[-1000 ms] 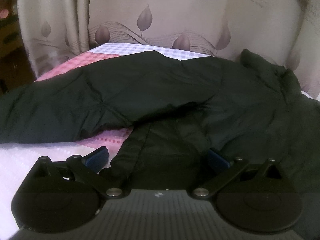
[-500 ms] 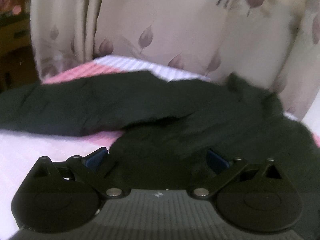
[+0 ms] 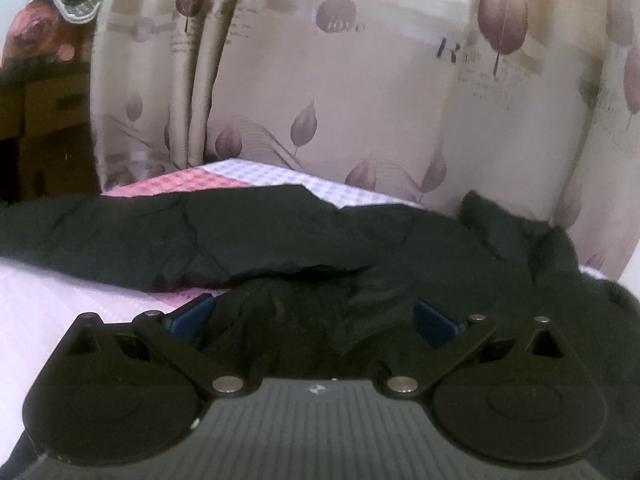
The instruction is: Fold large clothes
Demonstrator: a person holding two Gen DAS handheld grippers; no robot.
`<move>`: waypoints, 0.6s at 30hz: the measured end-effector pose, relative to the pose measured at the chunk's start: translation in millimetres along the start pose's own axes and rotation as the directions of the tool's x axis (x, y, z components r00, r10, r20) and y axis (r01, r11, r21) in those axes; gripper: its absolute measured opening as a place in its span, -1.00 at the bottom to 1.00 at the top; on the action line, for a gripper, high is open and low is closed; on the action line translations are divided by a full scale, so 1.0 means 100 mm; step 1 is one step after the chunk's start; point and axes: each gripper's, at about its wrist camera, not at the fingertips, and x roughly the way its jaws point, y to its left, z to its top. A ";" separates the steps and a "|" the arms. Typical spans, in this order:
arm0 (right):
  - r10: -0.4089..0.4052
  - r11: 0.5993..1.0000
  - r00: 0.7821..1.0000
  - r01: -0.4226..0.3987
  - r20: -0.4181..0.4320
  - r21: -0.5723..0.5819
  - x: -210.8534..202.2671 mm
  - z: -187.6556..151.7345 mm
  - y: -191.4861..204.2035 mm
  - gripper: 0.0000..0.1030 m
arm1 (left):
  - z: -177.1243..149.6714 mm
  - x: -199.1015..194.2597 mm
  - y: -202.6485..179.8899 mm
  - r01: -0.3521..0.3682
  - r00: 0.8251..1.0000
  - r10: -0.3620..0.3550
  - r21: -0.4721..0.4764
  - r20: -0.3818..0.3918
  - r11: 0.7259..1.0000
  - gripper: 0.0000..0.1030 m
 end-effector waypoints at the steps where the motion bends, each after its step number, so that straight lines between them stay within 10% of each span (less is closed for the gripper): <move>1: -0.016 1.000 1.000 0.016 0.018 -0.007 0.06 0.00 0.04 0.64 | -0.01 -0.02 0.00 0.001 1.000 -0.001 -0.001 0.013 1.000 1.00; 4: -0.067 0.996 0.996 0.069 0.056 -0.047 0.21 -0.03 0.12 0.42 | -0.01 -0.06 -0.03 -0.010 1.000 0.010 0.013 0.024 1.000 1.00; 5: -0.091 0.994 0.995 0.094 0.044 -0.062 0.27 -0.03 0.13 -0.28 | 0.00 -0.07 -0.04 -0.014 1.000 0.013 0.022 0.023 1.000 1.00; 7: -0.107 0.993 0.994 0.107 0.000 -0.052 0.39 0.01 0.08 -0.75 | 0.05 -0.10 -0.07 -0.019 0.999 0.017 0.048 0.027 0.999 1.00; 12: -0.088 0.996 0.996 0.088 0.017 -0.022 0.49 0.32 0.29 -0.84 | 0.21 -0.22 -0.15 -0.054 0.982 0.025 0.155 0.185 0.986 1.00; 18: 0.179 0.948 0.983 -0.160 0.042 -0.275 0.44 0.32 1.85 -0.85 | 0.04 -0.03 -0.07 -0.039 0.986 0.011 0.168 0.166 0.985 1.00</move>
